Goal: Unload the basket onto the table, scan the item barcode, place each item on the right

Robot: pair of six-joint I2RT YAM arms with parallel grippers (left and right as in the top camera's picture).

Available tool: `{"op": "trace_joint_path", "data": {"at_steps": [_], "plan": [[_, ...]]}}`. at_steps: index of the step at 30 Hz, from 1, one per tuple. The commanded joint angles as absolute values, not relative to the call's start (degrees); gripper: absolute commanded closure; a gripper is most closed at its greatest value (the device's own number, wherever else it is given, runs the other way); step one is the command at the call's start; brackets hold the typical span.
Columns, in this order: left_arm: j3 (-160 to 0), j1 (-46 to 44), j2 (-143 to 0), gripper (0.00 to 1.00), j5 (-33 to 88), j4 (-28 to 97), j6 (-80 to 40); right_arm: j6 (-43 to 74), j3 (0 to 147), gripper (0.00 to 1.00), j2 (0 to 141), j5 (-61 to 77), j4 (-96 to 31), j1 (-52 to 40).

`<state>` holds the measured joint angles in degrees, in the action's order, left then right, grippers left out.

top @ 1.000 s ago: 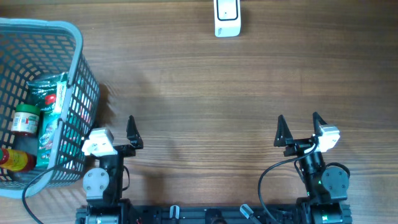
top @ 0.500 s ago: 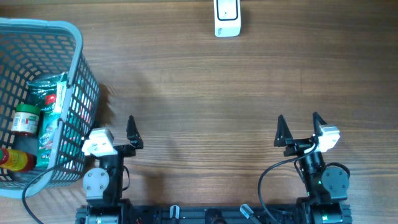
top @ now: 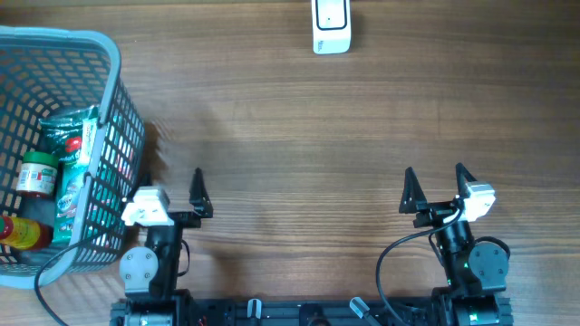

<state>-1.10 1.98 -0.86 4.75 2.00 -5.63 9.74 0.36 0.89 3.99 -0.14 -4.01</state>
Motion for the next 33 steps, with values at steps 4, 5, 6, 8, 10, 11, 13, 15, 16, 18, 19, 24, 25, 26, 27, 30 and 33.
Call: {"op": "trace_joint_path", "data": {"at_steps": [4, 5, 6, 8, 10, 11, 13, 15, 16, 18, 19, 24, 25, 26, 27, 30, 33], "plan": [[-14.1, 2.2, -1.4, 0.00, 9.6, 9.5, -6.1, 9.0, 0.3, 0.00, 0.8, 3.0, 0.1, -4.3], [-17.3, 2.2, -2.3, 0.00, 9.6, 12.7, -6.1, 9.1, 0.3, 0.00, 0.8, 3.0, 0.1, -4.3], [-20.5, 2.3, -3.7, 0.00, 9.6, 15.8, -6.1, 9.1, 0.3, 0.00, 0.8, 3.0, 0.1, -4.3], [-25.3, 2.3, -6.5, 0.00, 9.6, 19.6, -6.1, 9.0, 0.3, 0.00, 0.8, 3.0, 0.1, -4.3], [-30.7, 2.3, -10.1, 0.00, 9.6, 23.2, -6.5, 9.0, 0.3, 0.00, 0.8, 3.0, 0.1, -4.3], [-34.1, 2.3, -12.7, 0.00, 9.6, 25.4, -6.5, 9.0, 0.3, 0.00, 0.8, 3.0, 0.1, -4.3], [-39.5, 2.3, -17.4, 0.00, 9.6, 28.9, -6.9, 9.0, 0.3, 0.00, 0.8, 3.0, 0.1, -4.3], [-46.0, 2.3, -23.2, 0.00, 9.6, 32.4, -6.9, 9.1, 0.3, 0.00, 0.8, 3.0, 0.1, -4.3], [-49.2, 2.3, -26.0, 0.00, 9.6, 34.2, -6.9, 9.0, 0.3, 0.00, 0.8, 3.0, 0.1, -4.3], [-55.0, 2.2, -30.9, 0.00, 9.6, 38.7, -6.9, 9.0, 0.3, 0.00, 0.8, 3.0, 0.1, -4.3], [-57.9, 2.2, -33.3, 0.00, 9.7, 41.9, -6.9, 9.1, 0.3, 0.00, 0.8, 3.0, 0.1, -4.3], [-61.1, 2.2, -39.6, 0.00, 17.2, 54.1, -6.9, 9.0, 0.3, 0.00, 0.8, 3.0, 0.1, -4.3], [-61.1, 2.3, -40.5, 0.00, 17.1, 56.1, -6.9, 9.1, 0.3, 0.00, 0.8, 3.0, 0.1, -4.3], [-61.0, 2.2, -41.4, 0.00, 17.5, 56.9, -6.9, 9.0, 0.3, 0.00, 0.8, 3.0, 0.1, -4.3], [-61.0, 2.3, -42.8, 0.00, 19.0, 56.7, -6.9, 9.0, 0.3, 0.00, 0.8, 3.0, 0.1, -4.3], [-61.1, 2.3, -45.2, 0.00, 18.7, 54.8, -8.4, 9.0, 0.3, 0.00, 0.8, 3.0, 0.1, -4.3], [-61.1, 2.3, -47.1, 0.00, 16.3, 53.3, -13.2, 9.1, 0.3, 0.00, 0.8, 3.0, 0.1, -4.3]]}}
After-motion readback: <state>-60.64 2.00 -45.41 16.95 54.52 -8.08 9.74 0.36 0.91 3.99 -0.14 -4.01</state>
